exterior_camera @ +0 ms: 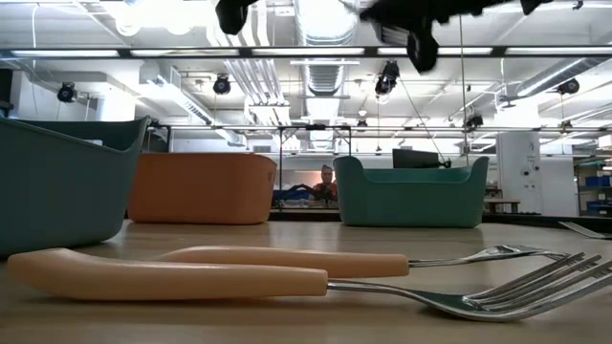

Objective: Sort silverware by color (type)
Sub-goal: Put the black fork into the orange bin

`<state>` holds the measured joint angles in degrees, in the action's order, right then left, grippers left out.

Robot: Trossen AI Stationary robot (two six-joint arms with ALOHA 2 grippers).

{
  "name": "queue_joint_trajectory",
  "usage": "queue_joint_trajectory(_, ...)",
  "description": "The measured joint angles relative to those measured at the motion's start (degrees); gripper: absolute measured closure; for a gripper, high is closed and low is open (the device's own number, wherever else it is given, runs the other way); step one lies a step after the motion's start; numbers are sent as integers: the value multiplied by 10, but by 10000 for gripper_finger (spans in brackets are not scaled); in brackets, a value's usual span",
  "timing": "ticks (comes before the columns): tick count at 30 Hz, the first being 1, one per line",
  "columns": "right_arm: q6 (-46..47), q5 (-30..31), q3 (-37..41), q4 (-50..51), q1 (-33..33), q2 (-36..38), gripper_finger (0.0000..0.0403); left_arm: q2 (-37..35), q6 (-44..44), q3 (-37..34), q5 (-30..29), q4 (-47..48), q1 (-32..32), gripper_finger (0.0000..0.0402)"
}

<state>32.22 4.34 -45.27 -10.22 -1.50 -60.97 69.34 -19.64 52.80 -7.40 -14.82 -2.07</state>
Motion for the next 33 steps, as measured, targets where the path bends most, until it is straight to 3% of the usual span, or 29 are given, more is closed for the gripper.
queue_joint_trajectory(8, -67, -1, 0, -157, 0, -2, 394, 7, -17, 0, 13, -33, 0, 189)
queue_joint_trajectory(26, -127, -15, -1, -206, 2, -21, 394, 91, -36, 1, 16, -234, 13, 187)
queue_joint_trajectory(33, -128, -29, -1, -216, 2, -24, 394, 174, -28, 73, 39, -249, 19, 188)
